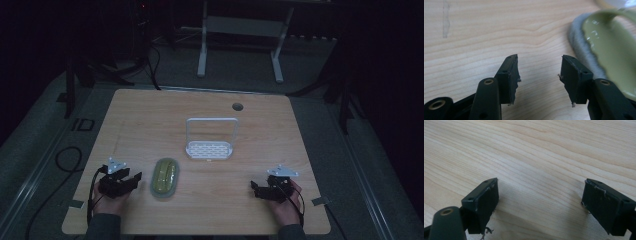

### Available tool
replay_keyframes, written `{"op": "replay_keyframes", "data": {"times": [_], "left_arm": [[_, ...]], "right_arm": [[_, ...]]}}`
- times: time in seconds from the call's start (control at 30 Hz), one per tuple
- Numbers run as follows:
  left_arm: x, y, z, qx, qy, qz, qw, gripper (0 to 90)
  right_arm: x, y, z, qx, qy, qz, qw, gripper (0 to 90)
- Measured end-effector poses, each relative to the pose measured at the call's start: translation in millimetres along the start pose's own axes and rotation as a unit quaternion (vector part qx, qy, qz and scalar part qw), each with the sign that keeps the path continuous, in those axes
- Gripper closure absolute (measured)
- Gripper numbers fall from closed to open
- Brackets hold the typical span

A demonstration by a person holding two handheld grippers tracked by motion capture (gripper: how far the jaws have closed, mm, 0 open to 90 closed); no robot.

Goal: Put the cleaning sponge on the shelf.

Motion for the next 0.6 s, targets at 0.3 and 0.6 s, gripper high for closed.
{"op": "replay_keyframes", "data": {"times": [0.3,0.6], "left_arm": [[-23.1,-14.2,15.8,0.002,-0.015,-0.029,0.9995,49.8],[-45.0,-41.7,29.7,0.014,-0.026,-0.072,0.9970,62.3]], "right_arm": [[-0.1,0.1,0.0,0.000,-0.001,-0.001,1.0000,13.8],[-0.3,0.5,-0.3,0.003,-0.001,-0.003,1.0000,14.0]]}}
Point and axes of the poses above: each handheld gripper's, and its own axes: x roughly forward along the jaws, z roughly out of its top, y roughly to its left, the point moved 8 cm from there along x, roughly forward along the jaws, and after that the axes turned 8 degrees about z, right-handed, at the moved point
